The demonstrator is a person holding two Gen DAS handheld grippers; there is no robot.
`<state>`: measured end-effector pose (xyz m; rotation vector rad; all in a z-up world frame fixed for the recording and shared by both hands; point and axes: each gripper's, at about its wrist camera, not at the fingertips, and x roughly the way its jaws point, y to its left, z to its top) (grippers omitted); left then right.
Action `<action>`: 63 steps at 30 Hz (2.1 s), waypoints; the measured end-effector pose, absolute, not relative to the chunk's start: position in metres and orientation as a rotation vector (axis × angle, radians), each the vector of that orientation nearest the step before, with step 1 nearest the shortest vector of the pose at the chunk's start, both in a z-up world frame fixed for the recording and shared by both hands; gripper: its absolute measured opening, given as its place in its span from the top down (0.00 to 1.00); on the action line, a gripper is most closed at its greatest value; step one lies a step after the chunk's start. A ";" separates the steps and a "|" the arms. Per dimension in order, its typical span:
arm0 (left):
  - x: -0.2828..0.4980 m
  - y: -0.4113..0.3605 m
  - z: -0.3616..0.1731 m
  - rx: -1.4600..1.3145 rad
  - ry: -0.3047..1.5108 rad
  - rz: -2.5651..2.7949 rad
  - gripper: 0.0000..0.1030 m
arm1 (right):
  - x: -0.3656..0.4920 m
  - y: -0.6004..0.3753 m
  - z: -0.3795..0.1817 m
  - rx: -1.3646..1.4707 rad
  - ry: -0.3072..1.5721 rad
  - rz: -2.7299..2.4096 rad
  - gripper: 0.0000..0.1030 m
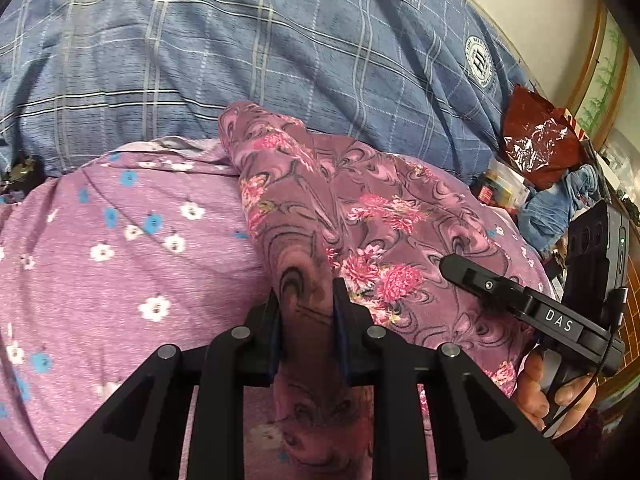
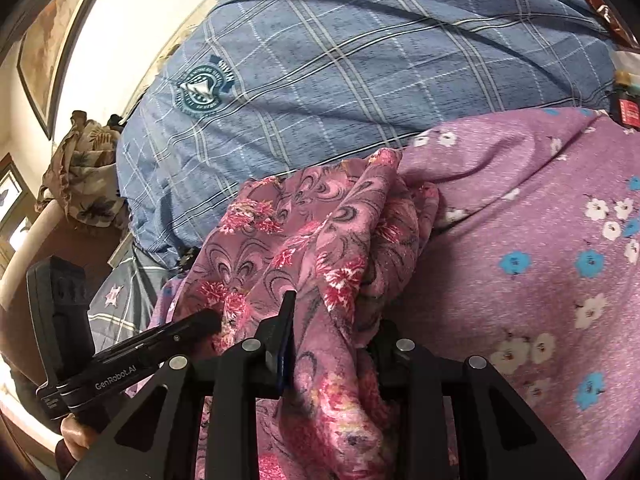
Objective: Fold small clothes
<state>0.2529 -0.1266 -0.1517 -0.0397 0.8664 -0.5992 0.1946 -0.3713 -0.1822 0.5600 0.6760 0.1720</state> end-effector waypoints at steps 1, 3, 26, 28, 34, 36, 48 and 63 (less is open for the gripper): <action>0.254 -0.122 -0.151 -0.041 0.865 -0.593 0.81 | 0.195 -0.367 -0.181 0.556 0.673 0.178 0.72; 0.253 -0.117 -0.150 -0.041 0.862 -0.585 0.81 | 0.196 -0.360 -0.181 0.550 0.671 0.184 0.72; 0.252 -0.067 -0.147 -0.041 0.849 -0.513 0.81 | 0.211 -0.305 -0.181 0.517 0.672 0.250 0.72; 0.252 -0.067 -0.148 -0.040 0.850 -0.511 0.81 | 0.212 -0.303 -0.182 0.516 0.676 0.252 0.72; 0.251 -0.067 -0.147 -0.037 0.850 -0.508 0.81 | 0.213 -0.301 -0.182 0.510 0.677 0.253 0.72; 0.251 -0.067 -0.148 -0.036 0.851 -0.507 0.81 | 0.213 -0.301 -0.182 0.512 0.677 0.253 0.72; 0.251 -0.065 -0.148 -0.033 0.854 -0.503 0.81 | 0.213 -0.297 -0.182 0.505 0.680 0.256 0.72; 0.251 -0.061 -0.149 -0.030 0.861 -0.483 0.81 | 0.216 -0.292 -0.184 0.502 0.684 0.261 0.72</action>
